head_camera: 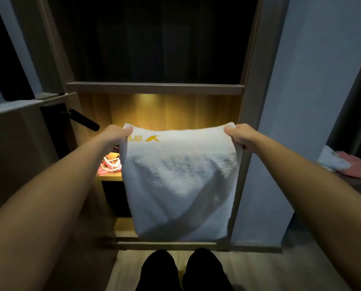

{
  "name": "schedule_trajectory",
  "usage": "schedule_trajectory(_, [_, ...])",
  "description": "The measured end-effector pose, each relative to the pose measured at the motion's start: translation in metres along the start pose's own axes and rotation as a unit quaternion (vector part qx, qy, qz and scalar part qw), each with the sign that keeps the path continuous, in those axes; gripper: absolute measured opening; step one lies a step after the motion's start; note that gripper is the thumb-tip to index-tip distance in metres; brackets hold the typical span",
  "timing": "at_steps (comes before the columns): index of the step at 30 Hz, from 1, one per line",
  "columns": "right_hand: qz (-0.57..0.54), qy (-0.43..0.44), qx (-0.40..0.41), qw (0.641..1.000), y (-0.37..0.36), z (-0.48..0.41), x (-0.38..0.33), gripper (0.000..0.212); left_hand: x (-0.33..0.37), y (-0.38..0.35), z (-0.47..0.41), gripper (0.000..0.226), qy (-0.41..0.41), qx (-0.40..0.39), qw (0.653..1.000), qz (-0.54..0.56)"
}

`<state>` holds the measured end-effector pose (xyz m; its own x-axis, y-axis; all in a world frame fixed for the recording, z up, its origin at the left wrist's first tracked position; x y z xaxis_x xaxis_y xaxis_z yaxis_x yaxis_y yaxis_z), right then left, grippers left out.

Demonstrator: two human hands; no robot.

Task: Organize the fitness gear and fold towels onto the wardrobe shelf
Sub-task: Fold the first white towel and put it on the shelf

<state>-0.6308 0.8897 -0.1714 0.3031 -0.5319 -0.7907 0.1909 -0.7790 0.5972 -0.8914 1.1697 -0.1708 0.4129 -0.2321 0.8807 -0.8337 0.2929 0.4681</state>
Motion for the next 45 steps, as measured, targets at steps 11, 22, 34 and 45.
schedule_trajectory(11, [-0.074, 0.112, 0.125, 0.983, 0.018, -0.031, -0.029, 0.032, 0.043, -0.008, -0.025, 0.038, -0.066, 0.078, 0.991, 0.088])
schedule_trajectory(22, [-0.155, 0.165, 0.142, 0.964, 0.044, -0.011, -0.033, 0.035, 0.056, 0.003, -0.003, 0.037, -0.121, 0.058, 0.981, 0.144])
schedule_trajectory(34, [-0.263, 0.209, 0.183, 0.924, 0.025, 0.163, 0.073, 0.013, -0.081, 0.023, 0.149, 0.023, -0.238, 0.165, 0.928, 0.233])
schedule_trajectory(45, [-0.324, 0.316, 0.326, 0.830, 0.083, 0.275, 0.045, 0.015, -0.062, 0.092, 0.262, 0.026, -0.330, 0.369, 0.836, 0.237])
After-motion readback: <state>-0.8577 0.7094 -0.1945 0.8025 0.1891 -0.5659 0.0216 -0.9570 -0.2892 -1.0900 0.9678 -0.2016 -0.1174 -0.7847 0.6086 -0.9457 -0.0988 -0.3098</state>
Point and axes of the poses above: each hand's wrist, its own z-axis away from the middle knuckle, its own y-axis out of the back of the hand, x = y × z, the point moved 5 cm from there along -z, towards the middle knuckle, and after that the axes turned 12 degrees about x, right-handed, at the moved point
